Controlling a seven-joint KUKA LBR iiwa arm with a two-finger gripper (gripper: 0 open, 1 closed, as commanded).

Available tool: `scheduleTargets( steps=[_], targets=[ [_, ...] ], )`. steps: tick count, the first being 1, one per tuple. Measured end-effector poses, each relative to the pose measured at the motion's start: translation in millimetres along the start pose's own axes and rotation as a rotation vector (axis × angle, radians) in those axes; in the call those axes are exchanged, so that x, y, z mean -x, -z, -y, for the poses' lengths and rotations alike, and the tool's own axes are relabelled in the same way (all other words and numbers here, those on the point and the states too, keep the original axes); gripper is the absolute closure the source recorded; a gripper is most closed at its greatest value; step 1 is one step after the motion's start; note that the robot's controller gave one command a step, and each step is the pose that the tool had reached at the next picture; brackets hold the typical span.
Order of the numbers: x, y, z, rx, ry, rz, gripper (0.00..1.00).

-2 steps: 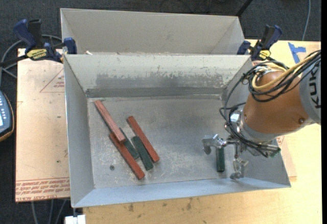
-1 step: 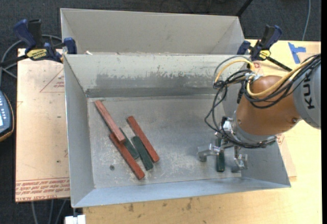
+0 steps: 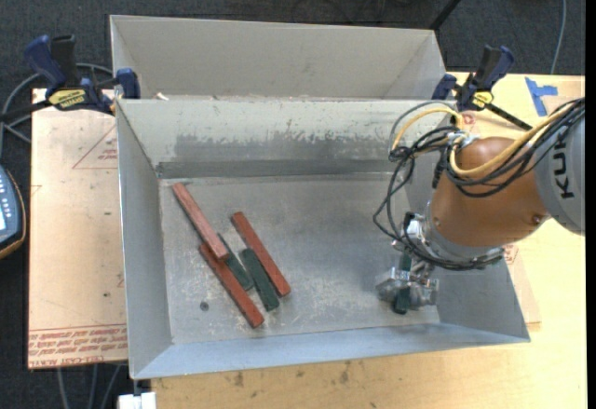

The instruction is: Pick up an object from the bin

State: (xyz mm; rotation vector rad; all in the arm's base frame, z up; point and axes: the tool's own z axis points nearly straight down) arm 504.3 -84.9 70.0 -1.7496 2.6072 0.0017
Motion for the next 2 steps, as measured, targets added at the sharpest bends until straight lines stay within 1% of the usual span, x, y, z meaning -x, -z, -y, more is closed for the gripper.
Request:
scheduleTargets(
  steps=[1, 2],
  targets=[
    [-23.0, 99.8, 25.6, -0.009, -0.019, 0.001, 1.00],
    [-31.3, 263.5, 40.5, -0.012, -0.035, 0.001, 1.00]
  ],
)
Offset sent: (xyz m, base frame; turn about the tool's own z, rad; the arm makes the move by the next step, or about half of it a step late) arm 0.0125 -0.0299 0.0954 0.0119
